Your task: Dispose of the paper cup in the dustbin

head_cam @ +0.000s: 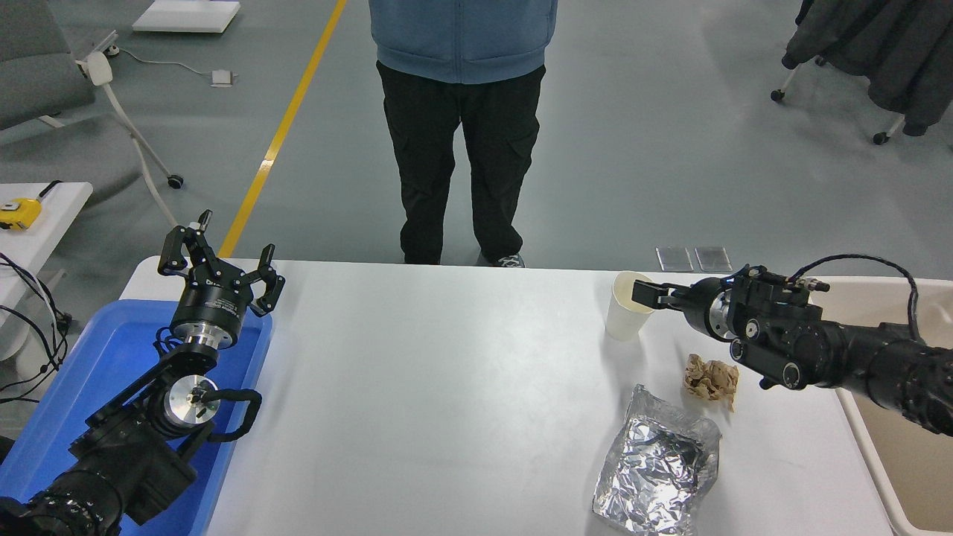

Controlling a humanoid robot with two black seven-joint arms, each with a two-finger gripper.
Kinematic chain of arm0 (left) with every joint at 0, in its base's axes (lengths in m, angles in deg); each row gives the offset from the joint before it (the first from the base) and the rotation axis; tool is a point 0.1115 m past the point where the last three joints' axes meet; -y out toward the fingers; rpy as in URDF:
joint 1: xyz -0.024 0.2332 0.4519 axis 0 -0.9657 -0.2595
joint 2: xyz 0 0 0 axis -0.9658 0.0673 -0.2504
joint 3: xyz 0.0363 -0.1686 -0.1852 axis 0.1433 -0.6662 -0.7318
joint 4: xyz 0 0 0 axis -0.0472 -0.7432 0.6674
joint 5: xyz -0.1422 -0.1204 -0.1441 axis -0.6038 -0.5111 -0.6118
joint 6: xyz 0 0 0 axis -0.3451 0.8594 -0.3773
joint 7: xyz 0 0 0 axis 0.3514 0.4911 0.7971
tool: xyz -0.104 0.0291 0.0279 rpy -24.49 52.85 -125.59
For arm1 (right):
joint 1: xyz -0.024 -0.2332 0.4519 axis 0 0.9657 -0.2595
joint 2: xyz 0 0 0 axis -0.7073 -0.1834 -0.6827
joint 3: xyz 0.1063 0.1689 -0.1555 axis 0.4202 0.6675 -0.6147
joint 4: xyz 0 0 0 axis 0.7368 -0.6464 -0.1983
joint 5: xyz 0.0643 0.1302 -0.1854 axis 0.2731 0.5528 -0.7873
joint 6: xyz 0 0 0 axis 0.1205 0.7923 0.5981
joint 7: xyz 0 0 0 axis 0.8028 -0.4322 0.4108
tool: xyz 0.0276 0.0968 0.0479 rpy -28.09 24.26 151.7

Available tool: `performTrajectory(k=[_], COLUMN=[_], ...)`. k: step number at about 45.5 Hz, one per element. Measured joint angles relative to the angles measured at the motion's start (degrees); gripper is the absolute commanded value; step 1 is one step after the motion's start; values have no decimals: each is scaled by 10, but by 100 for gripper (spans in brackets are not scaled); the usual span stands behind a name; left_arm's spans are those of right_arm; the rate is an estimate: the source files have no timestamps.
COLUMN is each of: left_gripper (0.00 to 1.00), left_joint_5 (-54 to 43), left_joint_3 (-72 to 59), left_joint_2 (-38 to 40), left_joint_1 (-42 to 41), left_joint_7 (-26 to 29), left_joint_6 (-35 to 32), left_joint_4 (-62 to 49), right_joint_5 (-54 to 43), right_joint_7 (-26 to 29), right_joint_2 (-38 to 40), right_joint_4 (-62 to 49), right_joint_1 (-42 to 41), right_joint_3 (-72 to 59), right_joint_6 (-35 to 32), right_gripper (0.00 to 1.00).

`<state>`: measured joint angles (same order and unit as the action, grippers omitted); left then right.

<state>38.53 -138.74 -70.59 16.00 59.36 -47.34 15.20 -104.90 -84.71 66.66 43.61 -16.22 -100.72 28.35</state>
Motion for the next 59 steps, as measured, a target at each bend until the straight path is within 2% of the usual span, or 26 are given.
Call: performTrajectory(k=[9,15,19,32,41,59], left_gripper=[100,100,100,100,100,100], left_joint_5=[0,0,0,0,0,0], left_joint_3=[0,0,0,0,0,0], left_joint_2=[0,0,0,0,0,0], left_joint_1=[0,0,0,0,0,0], left_joint_7=[0,0,0,0,0,0], left_joint_6=[0,0,0,0,0,0], left_joint_4=[0,0,0,0,0,0], right_joint_5=[0,1,1,1,0,1], right_joint_7=[-2,-3,-5,-9,-10,-19], right_joint_2=[-20,-30,-34,-39,-40,-39], right_joint_4=[-24,-33,-36,-41,-43,-52], right_joint_1=[12,16,18,20,19,11], right_joint_3=[0,-1,-1,-2,-16,-33], right_joint_6=[3,4,4,5,5,4], right_gripper=[96,80,60,18,0,0])
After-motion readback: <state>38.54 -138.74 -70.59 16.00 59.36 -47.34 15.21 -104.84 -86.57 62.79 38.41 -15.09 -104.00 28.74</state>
